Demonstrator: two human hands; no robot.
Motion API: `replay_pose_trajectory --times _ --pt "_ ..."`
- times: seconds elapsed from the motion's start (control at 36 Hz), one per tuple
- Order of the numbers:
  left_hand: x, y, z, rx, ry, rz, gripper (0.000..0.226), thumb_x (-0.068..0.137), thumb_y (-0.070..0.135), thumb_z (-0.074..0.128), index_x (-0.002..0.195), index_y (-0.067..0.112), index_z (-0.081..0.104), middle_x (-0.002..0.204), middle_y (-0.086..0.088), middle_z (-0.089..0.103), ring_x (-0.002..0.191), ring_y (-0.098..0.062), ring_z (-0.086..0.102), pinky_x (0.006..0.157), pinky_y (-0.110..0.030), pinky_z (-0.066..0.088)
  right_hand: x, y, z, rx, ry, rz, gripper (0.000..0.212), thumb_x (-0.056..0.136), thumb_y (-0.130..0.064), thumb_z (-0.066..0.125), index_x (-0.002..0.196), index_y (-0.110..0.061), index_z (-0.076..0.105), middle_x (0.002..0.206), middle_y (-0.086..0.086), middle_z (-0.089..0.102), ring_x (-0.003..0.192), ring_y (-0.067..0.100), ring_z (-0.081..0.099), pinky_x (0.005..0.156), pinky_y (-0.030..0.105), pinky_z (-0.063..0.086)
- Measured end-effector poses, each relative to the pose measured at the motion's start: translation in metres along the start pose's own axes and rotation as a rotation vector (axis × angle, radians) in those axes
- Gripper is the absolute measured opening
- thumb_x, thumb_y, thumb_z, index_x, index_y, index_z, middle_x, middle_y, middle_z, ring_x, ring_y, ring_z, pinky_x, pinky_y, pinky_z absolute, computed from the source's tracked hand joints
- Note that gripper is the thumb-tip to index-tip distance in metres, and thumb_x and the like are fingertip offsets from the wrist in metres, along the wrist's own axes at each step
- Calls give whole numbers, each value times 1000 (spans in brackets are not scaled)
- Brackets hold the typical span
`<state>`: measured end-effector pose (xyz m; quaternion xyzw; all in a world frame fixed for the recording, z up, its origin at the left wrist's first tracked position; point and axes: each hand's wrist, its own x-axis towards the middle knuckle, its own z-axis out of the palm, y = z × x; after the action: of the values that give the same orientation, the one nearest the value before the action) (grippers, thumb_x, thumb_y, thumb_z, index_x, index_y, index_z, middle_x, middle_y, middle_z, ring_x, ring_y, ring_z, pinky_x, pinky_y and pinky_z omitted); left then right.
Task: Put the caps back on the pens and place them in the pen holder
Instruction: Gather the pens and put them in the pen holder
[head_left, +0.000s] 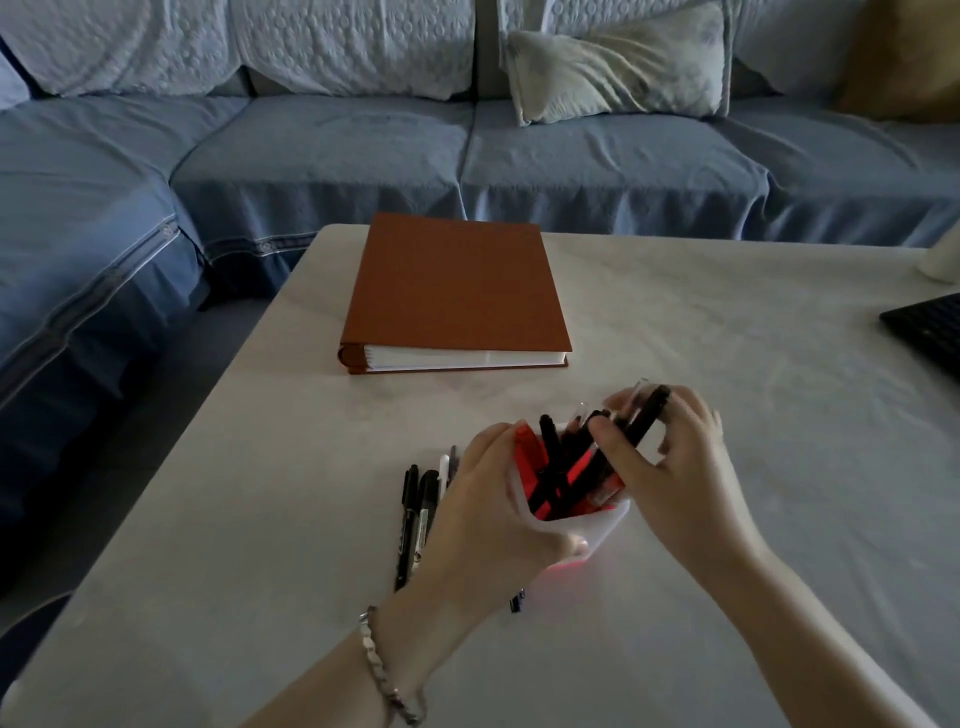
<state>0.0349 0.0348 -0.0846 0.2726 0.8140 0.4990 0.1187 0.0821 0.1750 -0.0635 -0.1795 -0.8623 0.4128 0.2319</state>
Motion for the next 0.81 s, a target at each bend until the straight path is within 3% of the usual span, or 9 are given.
replay_pose_trajectory --times 0.11,0.19,0.22,0.28,0.33,0.44,0.5,0.67,0.81 --pt "8 2 8 -21 -41 23 52 46 41 76 84 58 45 101 33 44 98 11 45 84 -15 46 -4 16 -9 229 -28 93 39 76 -47 64 109 -35 47 117 -13 52 107 5 50 80 16 38" --pt "16 -4 13 -52 -61 6 63 48 29 85 95 49 48 105 27 46 102 12 44 84 -17 45 -9 34 -18 304 -264 97 81 51 -73 67 119 -47 34 129 -25 42 116 -11 43 87 14 41" --pt "19 -7 16 -55 -79 9 64 48 29 87 100 44 52 107 24 47 104 10 46 86 -18 45 -11 40 -19 298 -355 113 95 44 -72 72 124 -47 27 129 -27 39 114 -17 42 84 9 42" --pt "25 -9 19 -42 -142 39 72 49 33 88 112 30 54 114 16 50 110 4 47 93 -22 45 -14 51 -17 328 -460 160 109 46 -38 87 132 -41 21 123 -23 45 106 -18 49 73 3 44" --pt "29 -11 23 -6 -202 59 79 53 30 87 123 22 50 121 12 49 117 -1 45 102 -24 39 -17 59 -13 342 -441 162 103 49 -6 86 128 -38 28 113 -17 54 97 -16 56 66 4 46" --pt "34 -16 18 -79 -371 -81 92 67 10 77 141 25 24 138 11 36 125 0 37 104 -21 36 -18 74 -9 318 -339 161 81 37 -29 92 103 -49 50 101 -18 66 93 0 62 73 18 52" --pt "34 -20 11 -96 -409 -102 89 75 5 67 143 28 16 147 12 28 133 2 25 107 -20 30 -17 79 -6 256 -271 174 79 40 -18 91 99 -52 51 98 -16 66 92 -2 61 78 24 49" --pt "13 -50 -19 351 162 -166 62 83 11 59 138 16 31 137 -2 40 126 -16 39 99 -20 29 -15 75 3 189 -274 182 64 49 -16 88 92 -47 51 98 -14 65 94 -1 59 77 22 43" --pt "-2 -82 -31 547 59 -493 60 85 35 56 134 10 33 127 -12 42 118 -29 42 89 -31 39 -12 69 6 159 -313 195 66 51 -22 87 97 -50 49 104 -17 63 104 5 57 87 30 44"
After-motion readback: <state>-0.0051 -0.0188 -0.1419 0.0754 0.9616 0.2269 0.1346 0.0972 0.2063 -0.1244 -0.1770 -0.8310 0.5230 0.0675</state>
